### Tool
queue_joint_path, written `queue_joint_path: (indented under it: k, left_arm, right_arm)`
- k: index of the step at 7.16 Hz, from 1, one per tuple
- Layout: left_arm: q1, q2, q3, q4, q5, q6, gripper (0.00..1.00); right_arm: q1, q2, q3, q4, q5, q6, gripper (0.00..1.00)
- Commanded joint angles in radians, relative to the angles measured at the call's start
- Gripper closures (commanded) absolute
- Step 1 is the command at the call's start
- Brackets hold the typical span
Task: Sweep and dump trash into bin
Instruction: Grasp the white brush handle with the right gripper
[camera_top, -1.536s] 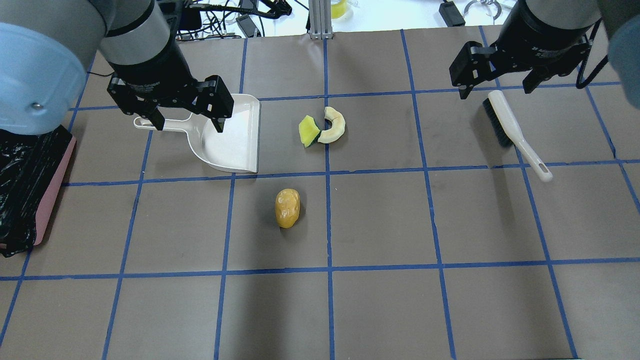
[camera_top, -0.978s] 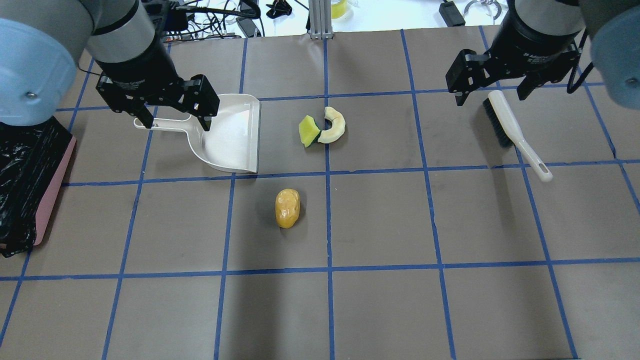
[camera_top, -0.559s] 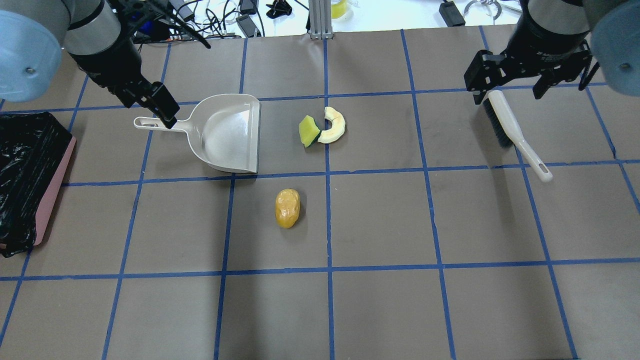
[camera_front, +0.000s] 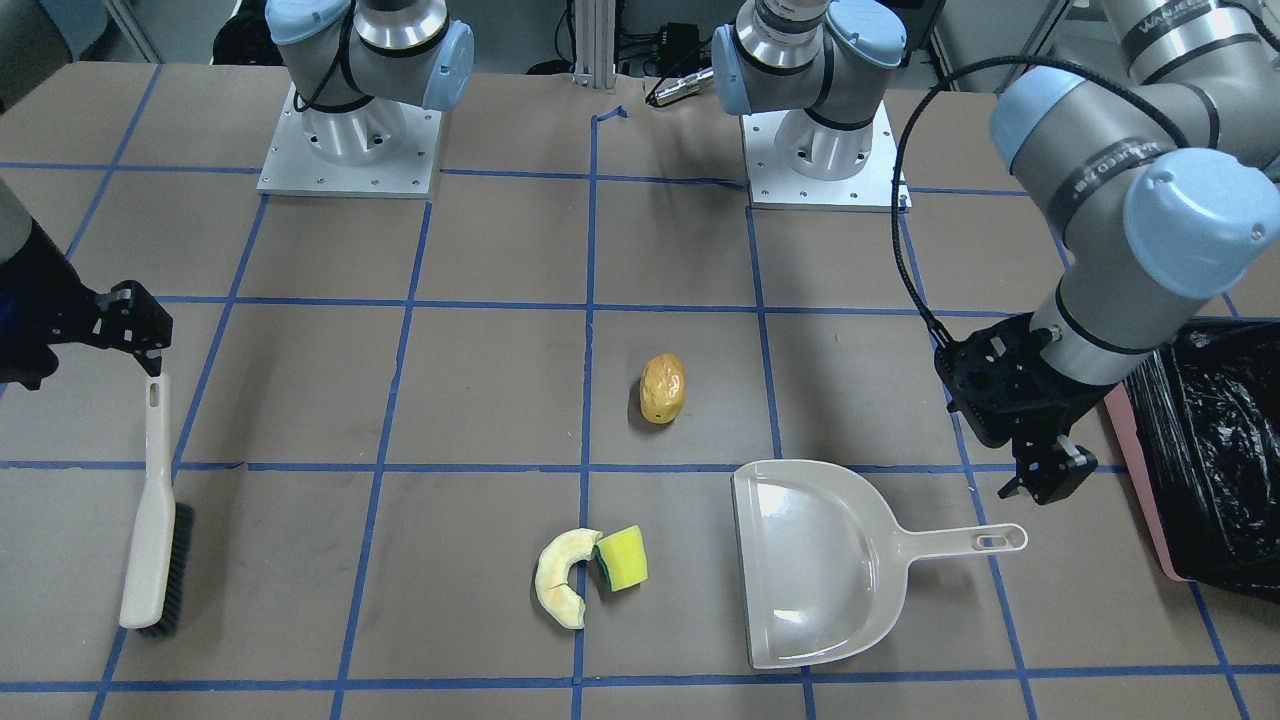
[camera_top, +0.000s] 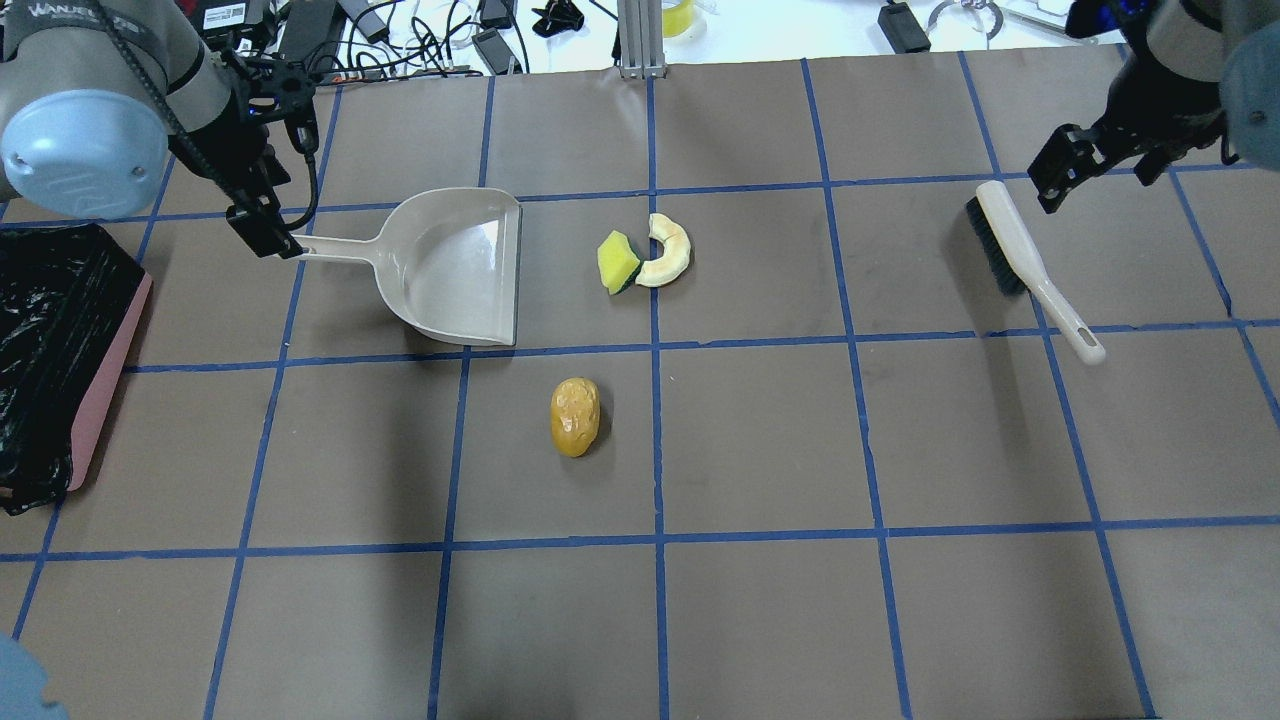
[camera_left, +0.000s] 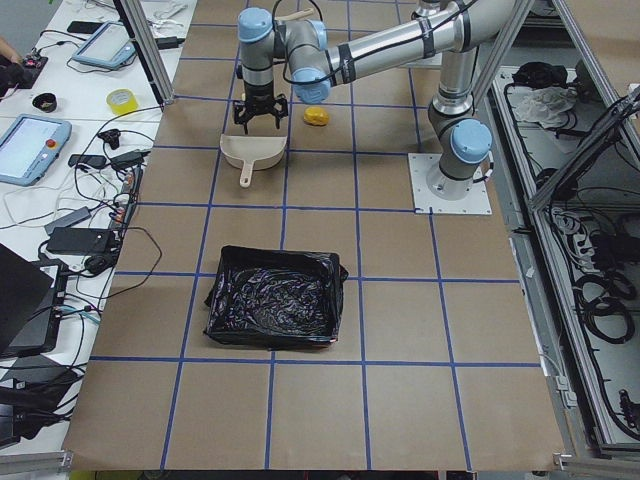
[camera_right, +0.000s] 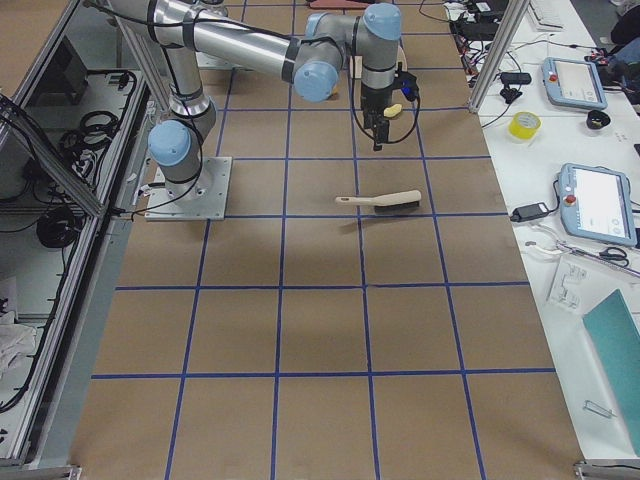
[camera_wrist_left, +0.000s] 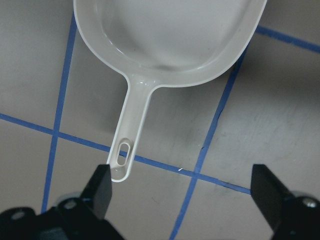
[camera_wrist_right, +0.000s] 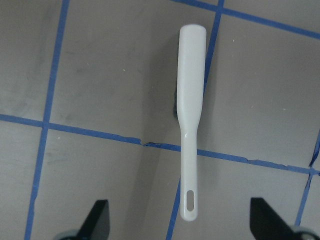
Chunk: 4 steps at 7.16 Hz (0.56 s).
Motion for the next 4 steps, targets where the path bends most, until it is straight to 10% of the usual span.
queue_joint_path:
  k: [1,4]
  left_arm:
    - [0.019,-0.094,-0.001,0.028,-0.008,0.174,0.0]
    - [0.019,-0.154,0.003,0.108,-0.008,0.195,0.0]
  right_arm:
    - [-0.04,0.028,0.161,-0.207,0.001,-0.095,0.0]
    - [-0.082,0.079,0.249,-0.311,0.006,-0.148,0.0]
